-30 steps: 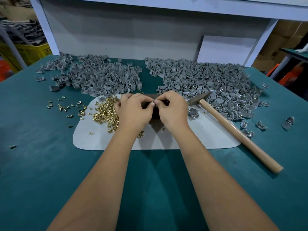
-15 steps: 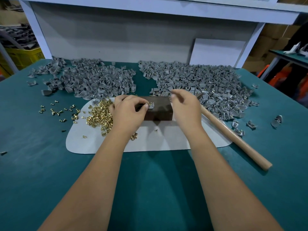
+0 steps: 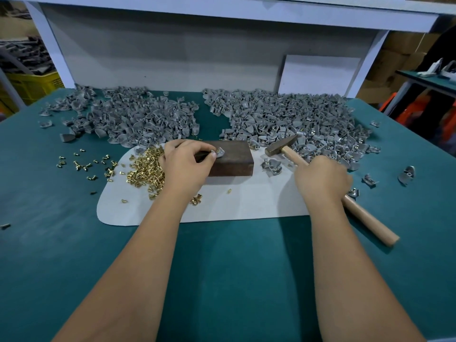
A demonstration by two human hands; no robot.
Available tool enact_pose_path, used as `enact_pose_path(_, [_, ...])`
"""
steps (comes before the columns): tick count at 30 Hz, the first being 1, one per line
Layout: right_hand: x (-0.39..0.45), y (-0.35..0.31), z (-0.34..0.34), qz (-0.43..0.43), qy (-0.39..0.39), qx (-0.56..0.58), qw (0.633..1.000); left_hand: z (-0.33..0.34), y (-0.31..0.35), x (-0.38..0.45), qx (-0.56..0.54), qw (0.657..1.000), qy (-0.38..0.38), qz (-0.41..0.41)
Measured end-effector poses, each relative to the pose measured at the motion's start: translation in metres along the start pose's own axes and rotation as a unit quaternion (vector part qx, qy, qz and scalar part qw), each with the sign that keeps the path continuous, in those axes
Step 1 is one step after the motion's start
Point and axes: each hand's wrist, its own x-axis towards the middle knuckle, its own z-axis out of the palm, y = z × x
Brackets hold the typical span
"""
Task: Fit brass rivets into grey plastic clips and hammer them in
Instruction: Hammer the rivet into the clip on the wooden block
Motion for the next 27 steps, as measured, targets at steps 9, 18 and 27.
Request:
enact_pose_path(9, [-0.011,-0.018,-0.006,-0.034,0.03,0.051,0.998,0.0,0.002,0.0,0.01,1.0,0.023,-0.015])
enact_pose_path(18, [-0.054,-0.051,-0.032,-0.231,0.134,0.153,0.952,0.01,0.004,0.004,0.048,0.996,0.049,-0.055])
enact_pose_path(27, [-0.067,-0.056,-0.038,-0.221,0.194,0.148,0.944,0.014,0.0,0.006,0.038,0.994,0.082,-0.054])
